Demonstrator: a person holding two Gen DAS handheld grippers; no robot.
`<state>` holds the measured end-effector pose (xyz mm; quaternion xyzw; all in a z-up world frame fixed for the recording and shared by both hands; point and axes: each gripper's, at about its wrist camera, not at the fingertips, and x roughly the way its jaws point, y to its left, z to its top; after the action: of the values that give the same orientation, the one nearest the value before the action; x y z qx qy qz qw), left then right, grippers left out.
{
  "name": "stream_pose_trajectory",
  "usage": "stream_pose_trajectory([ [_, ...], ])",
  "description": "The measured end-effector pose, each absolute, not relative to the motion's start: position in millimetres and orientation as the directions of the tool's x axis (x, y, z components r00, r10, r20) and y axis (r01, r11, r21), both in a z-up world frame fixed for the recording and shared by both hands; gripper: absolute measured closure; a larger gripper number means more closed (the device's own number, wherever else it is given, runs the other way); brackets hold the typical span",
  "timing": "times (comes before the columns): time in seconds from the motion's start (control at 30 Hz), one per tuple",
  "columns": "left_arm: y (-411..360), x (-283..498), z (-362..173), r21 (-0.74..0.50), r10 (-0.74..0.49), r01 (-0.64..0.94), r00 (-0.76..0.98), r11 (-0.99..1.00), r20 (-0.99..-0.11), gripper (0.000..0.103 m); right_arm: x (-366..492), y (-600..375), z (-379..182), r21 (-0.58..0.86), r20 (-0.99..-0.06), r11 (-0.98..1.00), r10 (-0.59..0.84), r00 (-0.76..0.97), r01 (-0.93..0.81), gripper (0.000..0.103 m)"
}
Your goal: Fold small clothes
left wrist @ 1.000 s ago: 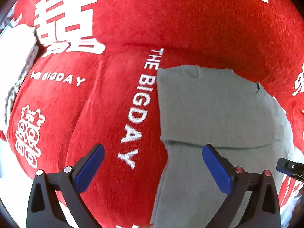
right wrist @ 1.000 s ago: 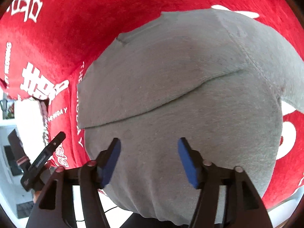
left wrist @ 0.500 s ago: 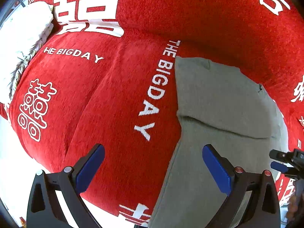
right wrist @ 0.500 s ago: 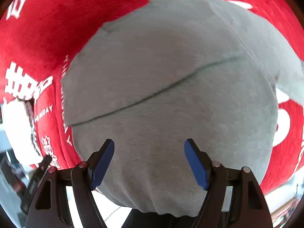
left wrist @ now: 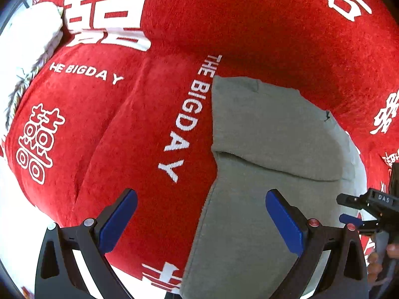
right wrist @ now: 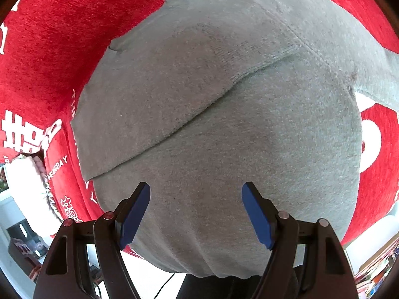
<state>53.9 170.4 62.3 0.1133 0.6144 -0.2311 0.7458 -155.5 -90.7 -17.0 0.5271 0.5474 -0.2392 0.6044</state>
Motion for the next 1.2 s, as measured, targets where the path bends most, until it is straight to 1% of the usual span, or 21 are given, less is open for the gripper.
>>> stream_pose_trajectory([
  [0.07, 168, 54, 58, -0.105, -0.183, 0.480, 0.119, 0.871, -0.976, 0.000, -160, -93, -19, 0.378, -0.911, 0.313, 0.293, 0.290, 0.871, 0.024],
  [0.23, 164, 50, 51, -0.129, -0.185, 0.482, 0.070, 0.866, -0.980, 0.000, -173, -100, -24, 0.380, -0.906, 0.271, 0.302, 0.297, 0.884, 0.024],
  [0.47, 151, 37, 49, -0.082, -0.148, 0.522, 0.086, 0.849, -0.985, 0.000, -193, -112, -30, 0.393, -0.896, 0.224, 0.312, 0.316, 0.892, 0.024],
  [0.77, 126, 21, 43, -0.063, -0.126, 0.557, 0.075, 0.828, -0.989, 0.000, -223, -137, -35, 0.410, -0.889, 0.168, 0.293, 0.352, 0.897, 0.024],
  [0.97, 104, 6, 36, -0.041, -0.100, 0.594, 0.066, 0.804, -0.993, 0.000, -250, -154, -39, 0.441, -0.873, 0.087, 0.274, 0.405, 0.893, 0.024],
  [1.2, 68, -20, 26, -0.007, -0.061, 0.677, 0.055, 0.736, -0.997, 0.000, -286, -174, -46, 0.516, -0.834, -0.006, 0.228, 0.503, 0.857, 0.024],
])
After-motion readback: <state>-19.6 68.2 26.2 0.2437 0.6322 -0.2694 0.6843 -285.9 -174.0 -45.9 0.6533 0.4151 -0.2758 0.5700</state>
